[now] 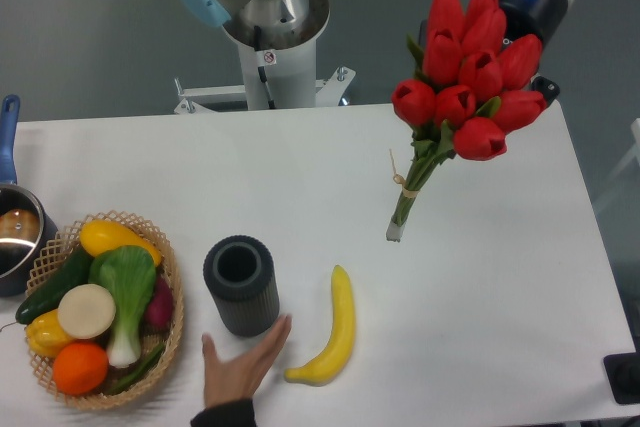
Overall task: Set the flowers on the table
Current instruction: 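Hold the red tulip bouquet in the gripper and swing it upright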
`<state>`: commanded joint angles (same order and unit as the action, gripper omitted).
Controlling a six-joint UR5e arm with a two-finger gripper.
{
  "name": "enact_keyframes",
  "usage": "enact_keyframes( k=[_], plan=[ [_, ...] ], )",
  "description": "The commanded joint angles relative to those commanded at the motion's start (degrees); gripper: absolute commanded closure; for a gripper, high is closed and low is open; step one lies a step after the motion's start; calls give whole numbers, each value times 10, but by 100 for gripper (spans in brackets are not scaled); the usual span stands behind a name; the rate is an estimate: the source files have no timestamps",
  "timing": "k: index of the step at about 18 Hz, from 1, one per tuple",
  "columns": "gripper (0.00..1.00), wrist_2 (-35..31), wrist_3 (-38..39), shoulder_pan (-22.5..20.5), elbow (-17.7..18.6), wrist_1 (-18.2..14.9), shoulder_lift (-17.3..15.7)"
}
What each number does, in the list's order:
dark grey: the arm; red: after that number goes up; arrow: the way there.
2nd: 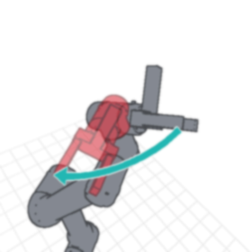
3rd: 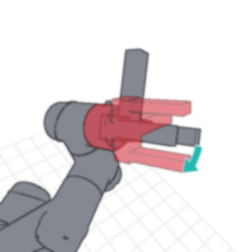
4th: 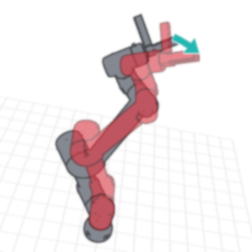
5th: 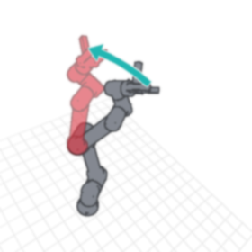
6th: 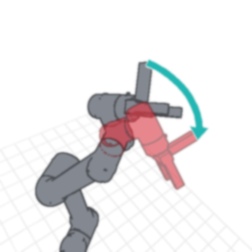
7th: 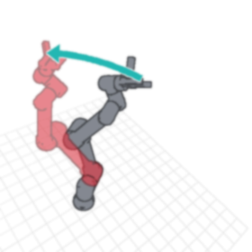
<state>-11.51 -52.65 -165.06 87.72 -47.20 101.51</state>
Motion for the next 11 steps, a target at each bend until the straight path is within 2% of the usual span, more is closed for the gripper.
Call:
enact_keyframes(
  k=[6, 11],
  plan=[
    [61, -54, -8, 5, -8, -1, 9],
    [61, -141, -7, 11, -11, -3, 3]
  ],
)
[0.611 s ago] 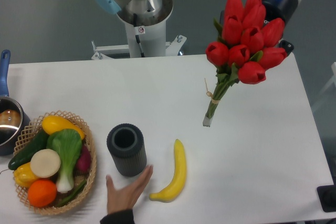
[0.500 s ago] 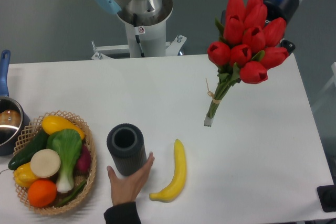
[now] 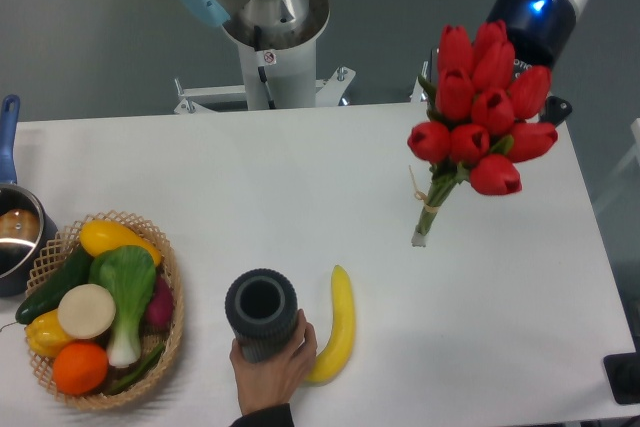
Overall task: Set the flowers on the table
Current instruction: 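Hold the red tulip bouquet in the gripper and swing it upright, then move the gripper holding the tulips toward the table surface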
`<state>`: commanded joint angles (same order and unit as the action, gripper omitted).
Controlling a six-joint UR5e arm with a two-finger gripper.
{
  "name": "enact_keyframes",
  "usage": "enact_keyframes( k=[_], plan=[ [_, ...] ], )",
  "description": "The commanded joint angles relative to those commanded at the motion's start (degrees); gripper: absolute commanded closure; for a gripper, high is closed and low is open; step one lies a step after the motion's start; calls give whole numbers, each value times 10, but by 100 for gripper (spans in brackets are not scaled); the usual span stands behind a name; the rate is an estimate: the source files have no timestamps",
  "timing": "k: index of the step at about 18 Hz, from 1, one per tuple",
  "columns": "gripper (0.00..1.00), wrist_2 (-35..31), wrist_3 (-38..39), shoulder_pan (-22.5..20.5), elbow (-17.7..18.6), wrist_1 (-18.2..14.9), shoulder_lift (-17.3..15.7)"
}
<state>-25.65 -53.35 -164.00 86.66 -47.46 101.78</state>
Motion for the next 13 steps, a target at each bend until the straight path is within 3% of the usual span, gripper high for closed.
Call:
enact_keyframes(
  k=[4, 8, 13],
  plan=[
    [61, -59, 3, -3, 7, -4, -17],
    [61, -209, -3, -6, 22, -4, -33],
    [63, -322, -4, -4, 47, -6, -38]
  ],
)
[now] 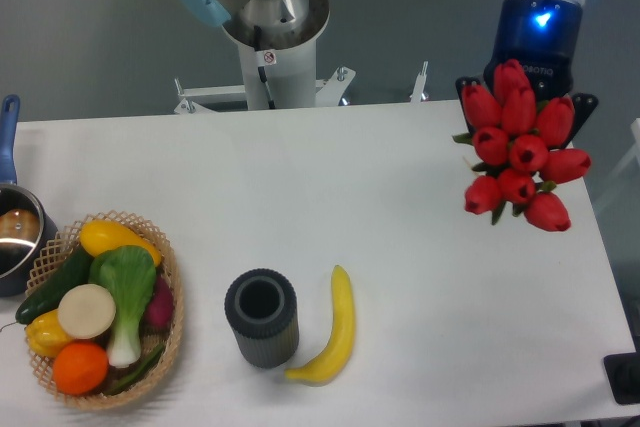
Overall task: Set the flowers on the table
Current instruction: 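Move the gripper holding the tulips toward the table surface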
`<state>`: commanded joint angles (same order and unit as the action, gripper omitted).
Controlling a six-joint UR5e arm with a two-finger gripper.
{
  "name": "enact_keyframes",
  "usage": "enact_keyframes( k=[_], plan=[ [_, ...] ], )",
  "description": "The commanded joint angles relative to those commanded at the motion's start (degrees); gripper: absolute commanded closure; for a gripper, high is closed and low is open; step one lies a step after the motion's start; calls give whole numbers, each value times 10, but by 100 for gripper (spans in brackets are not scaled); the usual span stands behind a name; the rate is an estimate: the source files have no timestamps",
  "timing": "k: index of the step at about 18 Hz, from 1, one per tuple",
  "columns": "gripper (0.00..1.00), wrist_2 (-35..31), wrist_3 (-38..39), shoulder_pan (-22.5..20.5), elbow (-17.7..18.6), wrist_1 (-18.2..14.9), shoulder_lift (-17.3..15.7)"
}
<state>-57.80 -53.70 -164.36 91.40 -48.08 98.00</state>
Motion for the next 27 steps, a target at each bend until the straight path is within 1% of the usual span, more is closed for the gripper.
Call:
enact_keyframes(
  k=[3, 5, 6, 8, 10, 11, 13, 16, 19, 23, 25, 27],
  plan=[
    [63, -97, -18, 4, 19, -1, 3],
    [63, -145, -22, 11, 37, -2, 10],
    [63, -163, -22, 17, 41, -2, 18],
    [63, -204, -23, 29, 62, -9, 33],
    [63, -237, -21, 47, 62, -9, 62],
    [63, -265, -22, 50, 63, -9, 75],
    [63, -309, -21, 64, 62, -11, 95],
    [63, -314, -17, 67, 62, -13, 112],
    [63, -314, -3, 68, 58, -13, 145],
    [60, -307, 10, 69, 52, -11, 175],
    [59, -307, 37, 72, 41, -9, 190],
    [59, -306, 41, 75, 25, -6, 212]
  ],
)
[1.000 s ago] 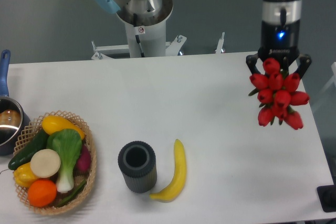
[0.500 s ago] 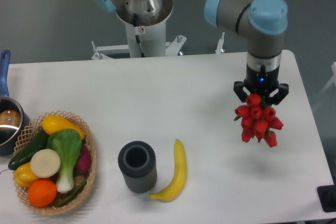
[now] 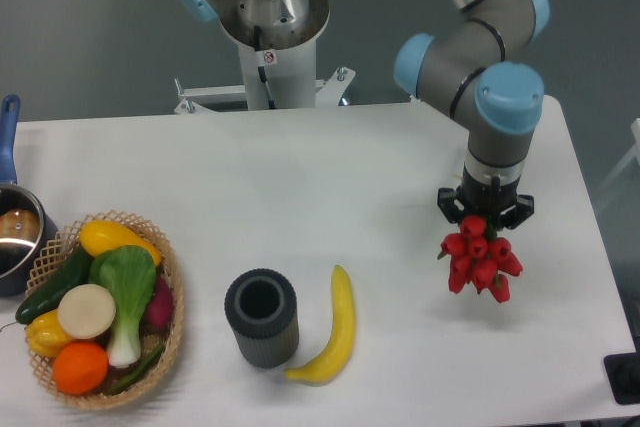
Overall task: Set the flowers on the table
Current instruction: 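Move the gripper holding the tulips toward the table surface, then lower the tulips onto the table and open the gripper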
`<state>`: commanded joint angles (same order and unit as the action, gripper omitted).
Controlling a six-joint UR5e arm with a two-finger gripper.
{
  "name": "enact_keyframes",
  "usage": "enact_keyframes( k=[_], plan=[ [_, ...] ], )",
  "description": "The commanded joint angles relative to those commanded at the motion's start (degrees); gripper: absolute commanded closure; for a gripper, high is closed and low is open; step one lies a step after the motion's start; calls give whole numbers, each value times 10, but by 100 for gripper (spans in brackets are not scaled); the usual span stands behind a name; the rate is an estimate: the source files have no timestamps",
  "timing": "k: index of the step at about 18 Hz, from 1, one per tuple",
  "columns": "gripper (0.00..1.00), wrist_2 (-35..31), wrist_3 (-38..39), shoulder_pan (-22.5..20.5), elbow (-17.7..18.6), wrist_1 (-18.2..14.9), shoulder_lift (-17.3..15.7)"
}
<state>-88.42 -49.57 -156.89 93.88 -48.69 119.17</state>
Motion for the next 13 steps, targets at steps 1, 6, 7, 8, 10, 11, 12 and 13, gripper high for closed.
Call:
enact_keyframes(
  k=[1, 6, 7, 8, 10, 11, 12, 13],
  plan=[
    [58, 0, 2, 4, -10, 0, 9],
    [26, 2, 1, 9, -22, 0, 17],
    [20, 1, -1, 9, -23, 1, 17],
    [19, 2, -1, 9, -22, 0, 17],
    [1, 1, -5, 9, -22, 2, 19],
    [0, 1, -5, 9, -19, 2, 15],
    [0, 2, -6, 9, -14, 2, 8],
    [0, 1, -6, 10, -10, 2, 1]
  ],
)
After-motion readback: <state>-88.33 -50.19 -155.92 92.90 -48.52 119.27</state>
